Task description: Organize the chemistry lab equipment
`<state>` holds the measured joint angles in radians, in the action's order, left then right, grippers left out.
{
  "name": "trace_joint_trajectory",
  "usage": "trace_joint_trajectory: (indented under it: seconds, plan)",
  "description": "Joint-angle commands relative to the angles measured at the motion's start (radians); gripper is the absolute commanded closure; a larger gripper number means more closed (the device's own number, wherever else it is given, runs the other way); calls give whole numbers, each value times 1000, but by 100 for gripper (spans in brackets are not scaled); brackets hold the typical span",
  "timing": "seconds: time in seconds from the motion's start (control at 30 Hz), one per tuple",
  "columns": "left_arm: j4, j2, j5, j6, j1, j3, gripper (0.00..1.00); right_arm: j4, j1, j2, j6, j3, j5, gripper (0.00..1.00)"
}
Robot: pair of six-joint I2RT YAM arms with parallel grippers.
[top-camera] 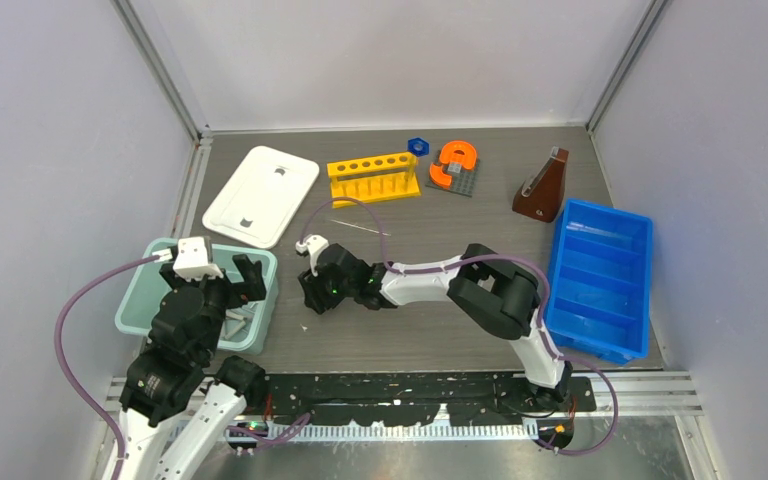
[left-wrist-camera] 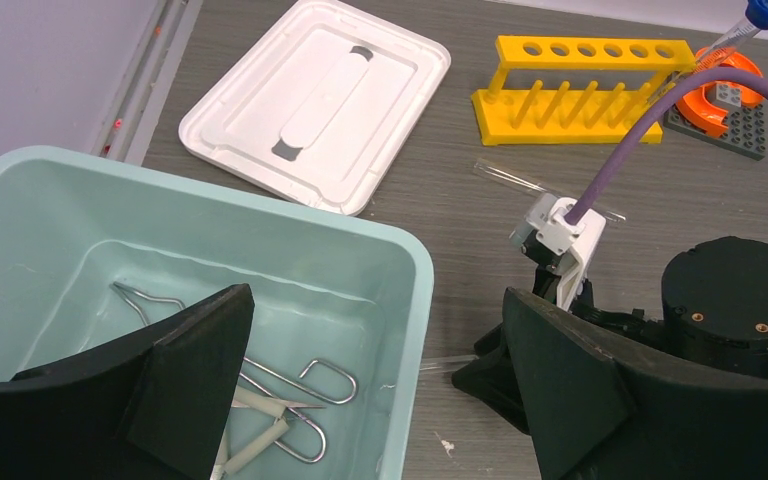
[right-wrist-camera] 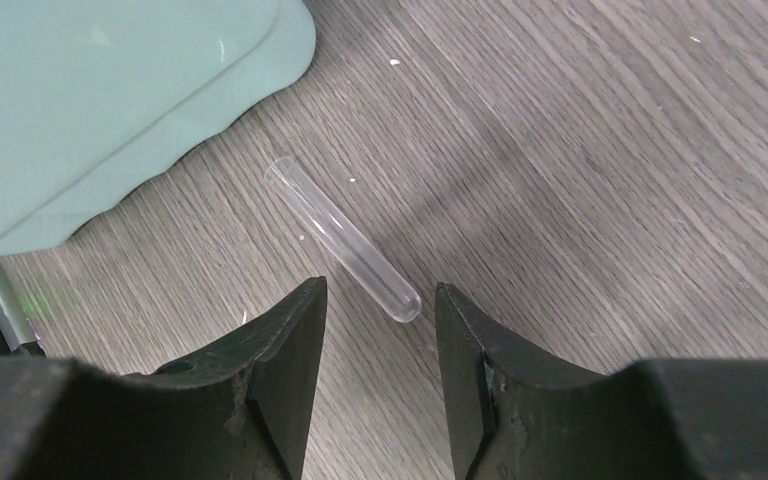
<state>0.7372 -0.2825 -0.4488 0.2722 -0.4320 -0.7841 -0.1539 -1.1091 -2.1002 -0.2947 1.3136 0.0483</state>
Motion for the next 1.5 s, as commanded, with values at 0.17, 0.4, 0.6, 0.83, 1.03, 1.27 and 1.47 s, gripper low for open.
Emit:
trace_joint_trajectory:
  seconds: [0.17, 0.4, 0.6, 0.83, 1.03, 1.27, 1.47]
  plan:
    - [-42, 3, -5, -16, -4, 0, 0, -38, -4, -46, 71, 33, 4, 50]
    - [-42, 0, -11, -17, -3, 1, 0, -58, -18, -68, 86, 9, -62, 55]
    - [-42, -5, -13, -17, -4, 2, 0, -96, -28, -51, 109, -41, -102, 58]
    - [-42, -18, -7, -14, -4, -1, 0, -161, -34, -3, 135, -122, -120, 69]
    - [-41, -28, 5, -13, -4, -3, 0, -174, -35, 11, 139, -157, -128, 77]
    - [-48, -47, 28, -5, -4, -16, 2, -205, -35, 99, 114, -250, -170, 82]
    - [-123, -91, 238, -87, -3, 3, 7, -176, -33, 239, 32, -366, -213, 85]
